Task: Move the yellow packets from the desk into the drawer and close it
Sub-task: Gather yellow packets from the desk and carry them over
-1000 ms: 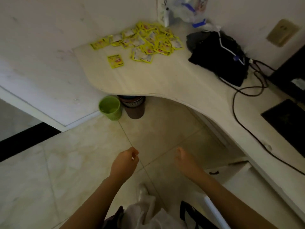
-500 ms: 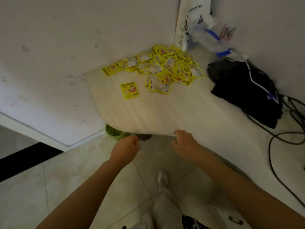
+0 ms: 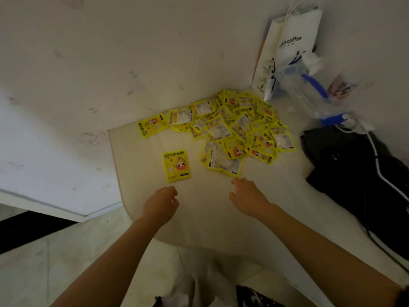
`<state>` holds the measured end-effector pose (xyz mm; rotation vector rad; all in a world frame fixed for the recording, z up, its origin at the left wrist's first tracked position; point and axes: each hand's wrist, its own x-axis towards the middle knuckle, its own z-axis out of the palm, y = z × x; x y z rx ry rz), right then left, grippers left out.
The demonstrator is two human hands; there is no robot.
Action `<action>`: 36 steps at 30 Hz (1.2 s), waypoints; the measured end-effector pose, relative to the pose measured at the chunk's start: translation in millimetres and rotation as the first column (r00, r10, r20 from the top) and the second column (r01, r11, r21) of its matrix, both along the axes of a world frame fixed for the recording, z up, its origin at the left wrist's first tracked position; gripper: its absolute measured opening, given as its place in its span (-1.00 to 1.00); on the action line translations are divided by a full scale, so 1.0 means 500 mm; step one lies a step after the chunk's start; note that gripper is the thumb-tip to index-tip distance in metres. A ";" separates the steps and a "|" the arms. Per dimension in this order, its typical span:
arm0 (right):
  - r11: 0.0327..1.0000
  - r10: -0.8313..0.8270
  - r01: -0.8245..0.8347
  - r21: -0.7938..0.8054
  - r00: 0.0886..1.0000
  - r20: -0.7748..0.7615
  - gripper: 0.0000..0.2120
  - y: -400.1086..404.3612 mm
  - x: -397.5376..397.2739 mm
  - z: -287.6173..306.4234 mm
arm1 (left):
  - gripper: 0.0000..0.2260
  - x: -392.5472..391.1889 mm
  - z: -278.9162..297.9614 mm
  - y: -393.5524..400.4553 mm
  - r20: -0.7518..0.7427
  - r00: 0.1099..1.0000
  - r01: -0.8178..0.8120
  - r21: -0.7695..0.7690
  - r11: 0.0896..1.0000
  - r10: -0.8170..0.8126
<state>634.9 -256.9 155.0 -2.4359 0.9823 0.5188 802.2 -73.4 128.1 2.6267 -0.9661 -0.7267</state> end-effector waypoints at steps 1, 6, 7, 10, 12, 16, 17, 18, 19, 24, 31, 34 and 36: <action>1.000 -0.002 0.002 0.002 1.000 -0.007 -0.59 -0.013 0.018 -0.004 | -0.78 0.018 -0.003 -0.010 0.007 1.000 0.008 0.012 1.000 -0.008; 0.999 -0.040 0.041 0.005 0.998 -0.056 -0.58 -0.061 0.095 -0.034 | -0.69 0.105 -0.027 -0.064 0.020 0.999 0.026 0.057 0.998 -0.027; 0.997 -0.075 0.076 0.012 0.996 -0.054 -0.58 -0.067 0.107 -0.042 | -0.67 0.121 -0.032 -0.075 0.016 1.000 0.015 0.063 0.998 -0.016; 0.977 -0.212 0.213 0.017 0.977 -0.022 -0.49 -0.078 0.138 -0.065 | -0.61 0.165 -0.045 -0.107 -0.022 0.995 -0.100 0.065 0.993 0.102; 0.957 -0.291 0.291 0.006 0.957 -0.002 -0.43 -0.081 0.155 -0.080 | -0.57 0.185 -0.055 -0.127 -0.047 0.981 -0.183 0.068 0.981 0.187; 0.937 -0.348 0.348 0.011 0.937 0.022 -0.33 -0.068 0.180 -0.109 | -0.41 0.201 -0.084 -0.164 -0.022 0.975 -0.217 0.120 0.969 0.221; 0.938 -0.347 0.347 0.007 0.938 0.021 -0.30 -0.062 0.183 -0.116 | -0.39 0.199 -0.088 -0.172 -0.005 0.975 -0.220 0.128 0.967 0.223; 0.940 -0.341 0.341 -0.003 0.940 0.016 -0.29 -0.058 0.184 -0.123 | -0.37 0.197 -0.092 -0.180 0.012 0.976 -0.219 0.130 0.967 0.219; 0.942 -0.334 0.335 -0.015 0.942 0.013 -0.29 -0.054 0.183 -0.128 | -0.35 0.193 -0.094 -0.185 0.026 0.977 -0.213 0.129 0.968 0.212; 0.911 -0.411 0.412 -0.005 0.909 0.074 -0.27 -0.039 0.162 -0.131 | -0.37 0.186 -0.099 -0.200 0.029 0.983 -0.182 0.133 0.974 0.180; 0.886 -0.443 0.450 -0.111 0.893 0.080 -0.29 0.000 0.092 -0.126 | -0.22 0.205 -0.086 -0.167 -0.013 0.992 -0.122 0.188 0.975 0.126; 0.835 -0.544 0.549 -0.044 0.835 0.089 -0.29 0.001 0.079 -0.116 | -0.19 0.215 -0.085 -0.148 -0.071 0.988 -0.117 0.209 0.971 0.134; 0.764 -0.640 0.645 -0.023 0.762 0.093 -0.24 -0.006 0.084 -0.110 | -0.19 0.221 -0.090 -0.143 -0.159 0.967 -0.168 0.193 0.967 0.200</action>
